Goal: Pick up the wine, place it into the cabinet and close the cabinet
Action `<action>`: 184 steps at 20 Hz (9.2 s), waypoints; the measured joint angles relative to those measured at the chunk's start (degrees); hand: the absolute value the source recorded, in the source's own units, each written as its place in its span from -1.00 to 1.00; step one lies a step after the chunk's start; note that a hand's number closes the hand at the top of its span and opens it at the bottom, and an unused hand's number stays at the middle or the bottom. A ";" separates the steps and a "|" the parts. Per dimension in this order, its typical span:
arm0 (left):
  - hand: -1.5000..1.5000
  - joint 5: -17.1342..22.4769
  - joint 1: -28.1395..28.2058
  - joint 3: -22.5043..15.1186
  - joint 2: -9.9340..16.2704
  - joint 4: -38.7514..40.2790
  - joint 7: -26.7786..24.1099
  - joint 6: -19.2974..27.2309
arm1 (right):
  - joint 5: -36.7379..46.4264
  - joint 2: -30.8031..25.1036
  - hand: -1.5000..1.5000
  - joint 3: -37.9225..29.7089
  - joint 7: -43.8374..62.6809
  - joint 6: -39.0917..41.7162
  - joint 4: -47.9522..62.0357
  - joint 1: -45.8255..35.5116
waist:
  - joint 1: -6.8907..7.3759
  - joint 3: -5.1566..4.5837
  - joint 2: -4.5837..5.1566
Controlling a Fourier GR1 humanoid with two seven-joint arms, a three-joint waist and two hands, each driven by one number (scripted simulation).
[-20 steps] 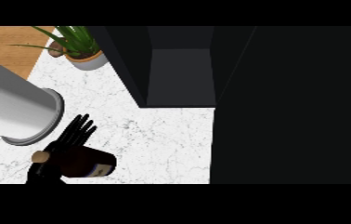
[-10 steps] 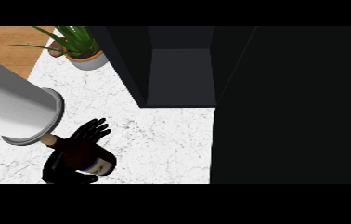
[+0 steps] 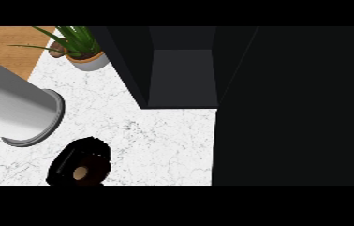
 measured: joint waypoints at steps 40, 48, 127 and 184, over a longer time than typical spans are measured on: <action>1.00 -1.41 3.40 -21.10 -6.46 -42.70 12.60 48.31 | -0.93 0.75 -1.00 -2.43 -2.52 3.07 0.72 2.52 | -0.02 0.05 0.05; 1.00 -2.27 -7.80 -31.79 -6.47 -43.30 20.95 62.86 | -1.05 1.51 -1.00 -1.41 -2.38 2.67 0.89 1.73 | -0.20 0.04 0.10; 1.00 15.72 -48.17 -24.20 -6.07 23.31 -6.98 78.49 | -3.40 0.27 -1.00 -3.98 -1.75 4.02 1.29 1.82 | -0.88 0.01 0.30; -1.00 18.12 -65.22 -9.31 -6.42 59.96 -26.04 77.27 | -3.36 1.63 -1.00 0.91 -5.36 4.54 2.26 1.86 | -3.69 0.25 1.17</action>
